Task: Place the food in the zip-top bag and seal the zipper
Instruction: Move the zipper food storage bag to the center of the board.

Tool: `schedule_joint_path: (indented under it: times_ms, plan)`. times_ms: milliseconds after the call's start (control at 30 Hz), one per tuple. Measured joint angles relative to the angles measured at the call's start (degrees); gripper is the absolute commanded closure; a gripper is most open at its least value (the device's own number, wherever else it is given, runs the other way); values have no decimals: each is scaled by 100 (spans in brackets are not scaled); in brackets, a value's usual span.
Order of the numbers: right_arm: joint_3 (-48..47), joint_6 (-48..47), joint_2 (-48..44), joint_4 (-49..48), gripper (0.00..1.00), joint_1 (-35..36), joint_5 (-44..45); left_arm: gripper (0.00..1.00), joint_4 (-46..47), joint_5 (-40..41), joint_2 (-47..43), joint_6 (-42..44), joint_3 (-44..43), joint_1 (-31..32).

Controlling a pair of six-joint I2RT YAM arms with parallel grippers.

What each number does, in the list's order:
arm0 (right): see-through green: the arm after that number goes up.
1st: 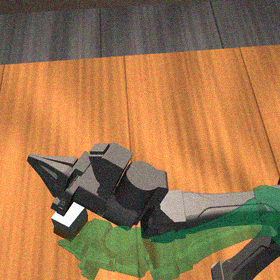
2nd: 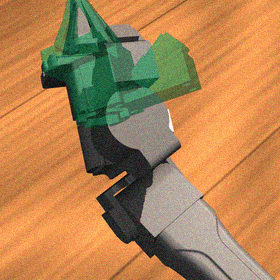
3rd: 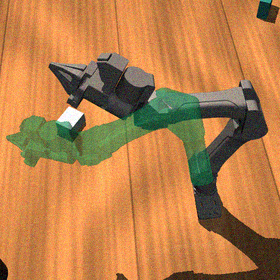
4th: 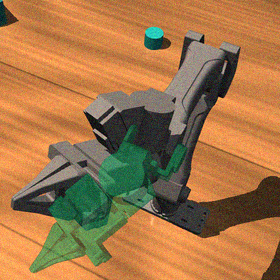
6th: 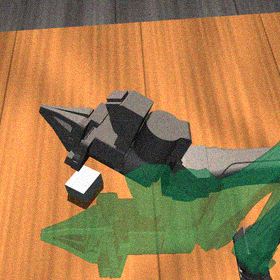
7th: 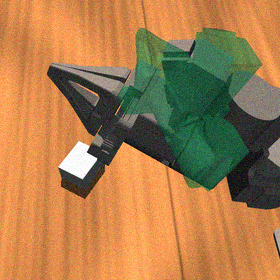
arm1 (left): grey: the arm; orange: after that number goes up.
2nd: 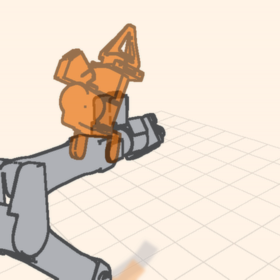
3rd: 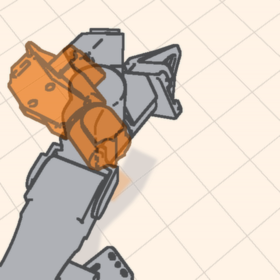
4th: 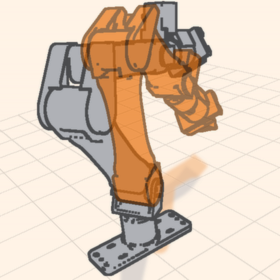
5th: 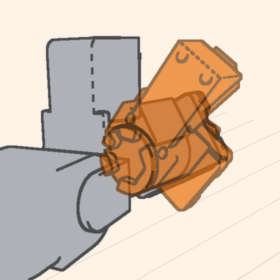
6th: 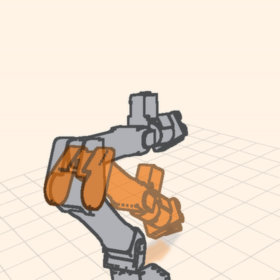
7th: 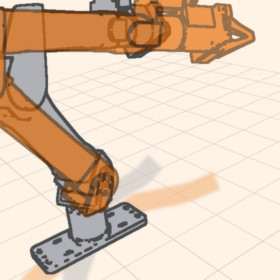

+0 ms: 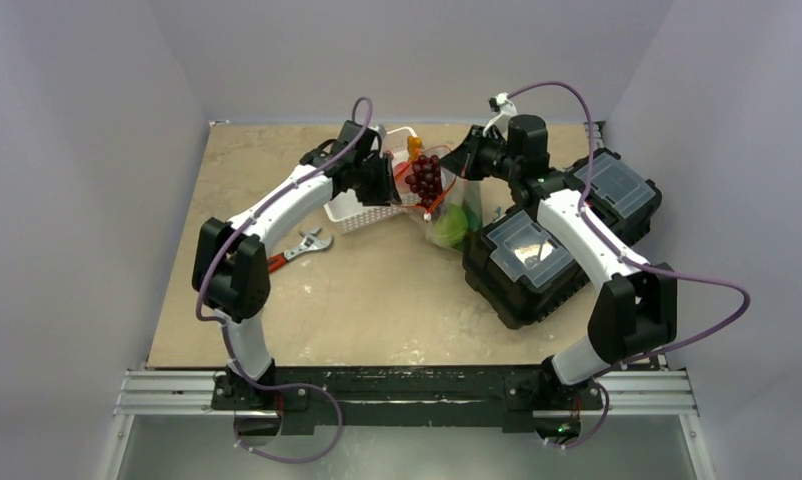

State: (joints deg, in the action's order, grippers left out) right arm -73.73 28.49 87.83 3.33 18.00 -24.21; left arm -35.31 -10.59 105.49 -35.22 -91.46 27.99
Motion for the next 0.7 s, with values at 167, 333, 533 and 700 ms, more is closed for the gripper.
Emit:
schedule_joint_path:
  times_ms: [167,333,533,700]
  plan:
    - [0,-4,-22,2,100,24,15,100,245,-256,57,-116,90,0]
    - [2,-50,-129,105,100,160,201,100,511,-590,-227,-232,483,0]
    - [4,-79,-531,444,100,361,599,100,957,-1051,-1478,-632,1443,28]
    - [4,-122,-994,798,100,699,909,100,1637,-1257,-2887,-1222,2540,177]
